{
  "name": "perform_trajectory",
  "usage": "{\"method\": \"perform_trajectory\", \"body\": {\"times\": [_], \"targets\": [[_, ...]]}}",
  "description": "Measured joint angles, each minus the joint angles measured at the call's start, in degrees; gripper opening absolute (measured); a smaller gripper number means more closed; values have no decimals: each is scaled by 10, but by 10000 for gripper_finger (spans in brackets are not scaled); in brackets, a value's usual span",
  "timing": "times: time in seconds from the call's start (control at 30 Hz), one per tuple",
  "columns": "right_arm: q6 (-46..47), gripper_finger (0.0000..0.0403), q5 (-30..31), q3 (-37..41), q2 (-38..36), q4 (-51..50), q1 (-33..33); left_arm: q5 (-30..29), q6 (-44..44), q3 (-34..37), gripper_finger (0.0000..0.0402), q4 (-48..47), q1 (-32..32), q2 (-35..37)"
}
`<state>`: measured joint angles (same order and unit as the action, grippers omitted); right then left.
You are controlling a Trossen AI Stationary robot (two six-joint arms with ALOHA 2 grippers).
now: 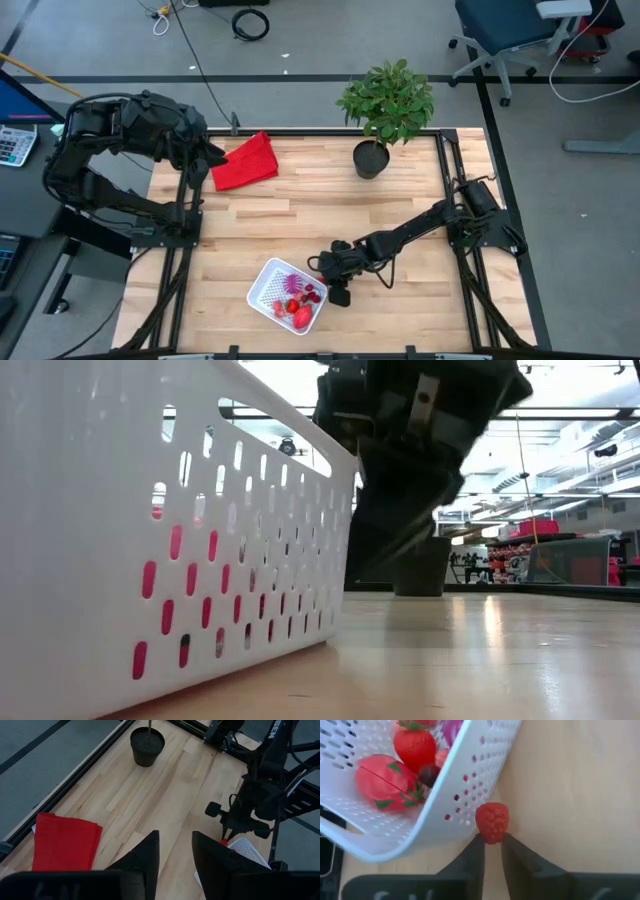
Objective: Pick and placing Produce into tupperware
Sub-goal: Put the raspberry in the basket
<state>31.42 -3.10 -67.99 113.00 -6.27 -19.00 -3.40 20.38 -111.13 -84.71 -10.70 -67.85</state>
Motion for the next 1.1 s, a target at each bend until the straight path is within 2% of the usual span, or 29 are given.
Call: {"method": "perform_trajectory", "body": {"times": [0.2,0.47,0.63,0.7,0.87,1.1], "targets": [[-71,69,-8,-37,-14,-67,8,0,0,0,118,-2,0,0],[-101,155,-12,-38,-14,-71,13,0,5,0,123,-5,0,0],[-124,190,15,-38,-14,-69,13,0,15,0,116,-7,1,0],[-118,201,9,-38,-14,-69,13,0,15,0,115,-7,1,0],[-91,223,-58,-38,-14,-73,4,0,16,0,118,-7,1,0],[-96,240,-37,-38,-2,-69,-18,0,15,0,118,-7,0,0]]}}
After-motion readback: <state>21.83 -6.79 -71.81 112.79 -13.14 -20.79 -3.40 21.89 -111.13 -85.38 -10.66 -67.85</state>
